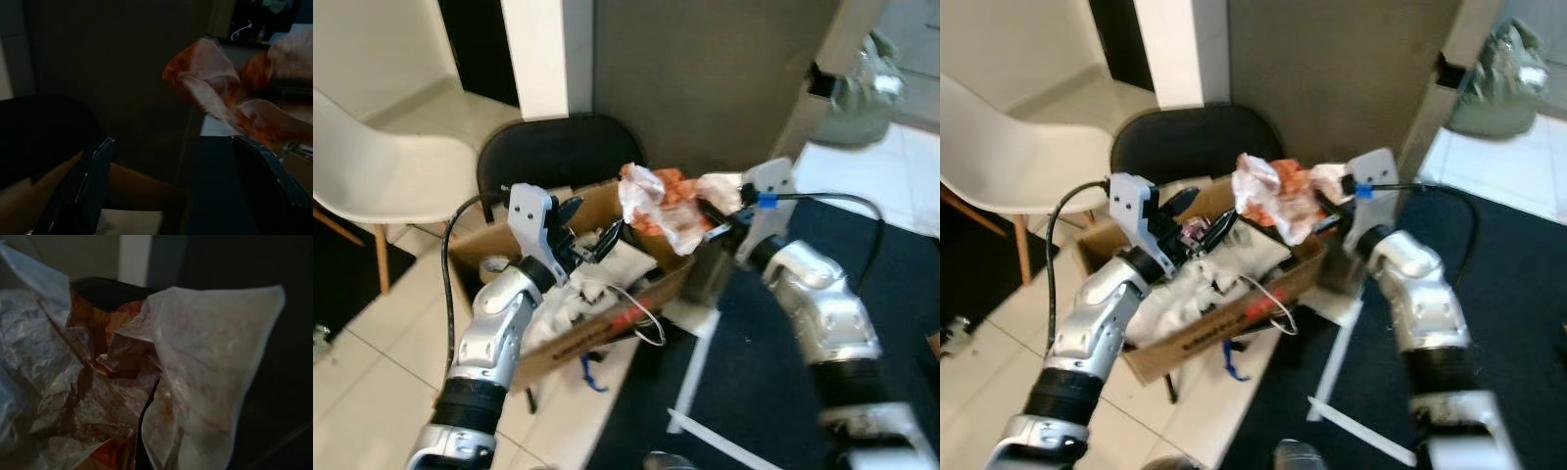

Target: Picking trash to rubbish bin

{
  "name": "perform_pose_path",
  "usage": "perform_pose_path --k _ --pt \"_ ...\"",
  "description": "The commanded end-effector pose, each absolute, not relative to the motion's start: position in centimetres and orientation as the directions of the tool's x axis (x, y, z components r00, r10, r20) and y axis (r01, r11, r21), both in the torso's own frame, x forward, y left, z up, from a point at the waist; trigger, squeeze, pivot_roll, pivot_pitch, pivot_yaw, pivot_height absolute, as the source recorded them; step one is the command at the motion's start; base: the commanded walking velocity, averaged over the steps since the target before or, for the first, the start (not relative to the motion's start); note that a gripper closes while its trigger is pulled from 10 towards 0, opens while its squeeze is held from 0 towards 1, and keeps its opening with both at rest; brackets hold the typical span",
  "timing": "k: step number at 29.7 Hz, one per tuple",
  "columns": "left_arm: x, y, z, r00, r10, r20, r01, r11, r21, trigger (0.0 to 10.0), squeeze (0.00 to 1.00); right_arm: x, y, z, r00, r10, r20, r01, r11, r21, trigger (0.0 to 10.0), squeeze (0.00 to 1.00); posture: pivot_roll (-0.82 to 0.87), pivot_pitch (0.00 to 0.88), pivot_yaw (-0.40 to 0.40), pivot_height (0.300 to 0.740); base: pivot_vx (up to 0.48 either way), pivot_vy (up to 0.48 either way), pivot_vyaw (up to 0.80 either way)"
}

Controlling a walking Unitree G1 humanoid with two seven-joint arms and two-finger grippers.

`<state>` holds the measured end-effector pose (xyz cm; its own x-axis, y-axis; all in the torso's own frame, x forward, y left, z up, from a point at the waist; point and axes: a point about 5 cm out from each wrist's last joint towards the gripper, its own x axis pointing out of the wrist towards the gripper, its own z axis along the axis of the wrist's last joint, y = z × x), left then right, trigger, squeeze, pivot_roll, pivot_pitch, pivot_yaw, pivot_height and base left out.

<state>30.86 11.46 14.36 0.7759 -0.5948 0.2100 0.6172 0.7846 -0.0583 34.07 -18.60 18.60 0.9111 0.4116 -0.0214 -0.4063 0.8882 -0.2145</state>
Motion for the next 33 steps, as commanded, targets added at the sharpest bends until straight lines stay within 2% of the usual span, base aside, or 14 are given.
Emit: perform_pose_path --k 1,3,4,5,6,13,18,23,25,29,33 --pt "30.8 12.5 13.6 0.809 -0.569 0.146 0.579 0.814 -0.034 10.0 0.00 34.2 -18.7 17.1 0.915 0.386 -0.115 -0.403 0.884 -0.236 10.0 0.00 -0.07 0.000 -0.021 0.740 0.480 0.000 0.00" --pt "31.0 13.0 13.2 0.831 -0.545 0.110 0.551 0.835 -0.019 10.0 0.00 34.3 -19.0 17.1 0.918 0.373 -0.135 -0.396 0.885 -0.244 10.0 0.00 -0.06 0.000 -0.019 0.740 0.480 0.000 0.00" --pt "31.2 14.2 12.7 0.869 -0.493 0.053 0.493 0.870 0.003 10.0 0.00 34.4 -19.1 17.1 0.916 0.363 -0.169 -0.397 0.877 -0.272 10.0 0.00 -0.06 0.000 -0.016 0.740 0.428 0.000 0.00" --pt "31.2 14.2 12.7 0.869 -0.493 0.053 0.493 0.870 0.003 10.0 0.00 34.4 -19.1 17.1 0.916 0.363 -0.169 -0.397 0.877 -0.272 10.0 0.00 -0.06 0.000 -0.016 0.740 0.428 0.000 0.00" --pt "31.3 15.3 12.2 0.892 -0.452 0.007 0.452 0.892 0.011 10.0 0.00 34.4 -18.9 17.3 0.912 0.368 -0.182 -0.407 0.866 -0.291 10.0 0.00 -0.06 0.000 -0.016 0.740 0.382 0.000 0.00" --pt "31.1 17.7 11.3 0.926 -0.364 -0.104 0.367 0.930 0.017 10.0 0.00 34.5 -17.0 18.2 0.887 0.419 -0.194 -0.461 0.822 -0.334 10.0 0.00 -0.05 0.000 -0.016 0.740 0.367 0.000 0.00" --pt "29.9 18.1 9.4 0.867 -0.419 -0.268 0.432 0.902 -0.014 10.0 0.00 35.4 -15.4 19.3 0.878 0.432 -0.207 -0.478 0.762 -0.438 10.0 0.00 -0.05 0.000 -0.028 0.740 0.053 0.000 0.00" --pt "28.8 17.7 8.9 0.803 -0.480 -0.352 0.507 0.861 -0.018 10.0 0.00 35.4 -13.9 18.6 0.861 0.438 -0.256 -0.500 0.644 -0.579 10.0 0.00 -0.03 0.000 -0.044 0.740 0.000 0.000 0.00" --pt "28.8 17.7 8.9 0.803 -0.480 -0.352 0.507 0.861 -0.018 10.0 0.00 35.4 -13.9 18.6 0.861 0.438 -0.256 -0.500 0.644 -0.579 10.0 0.00 -0.03 0.000 -0.044 0.740 0.000 0.000 0.00" --pt "28.4 17.6 9.0 0.790 -0.490 -0.369 0.516 0.856 -0.033 10.0 0.00 34.2 -13.6 17.2 0.812 0.460 -0.360 -0.575 0.527 -0.625 10.0 0.00 -0.03 0.000 -0.048 0.740 0.000 0.000 0.00" --pt "28.3 17.6 9.0 0.784 -0.489 -0.383 0.520 0.854 -0.026 10.0 0.00 33.9 -14.2 17.2 0.795 0.447 -0.410 -0.599 0.475 -0.644 10.0 0.00 -0.03 0.000 -0.048 0.740 0.000 0.000 0.00"
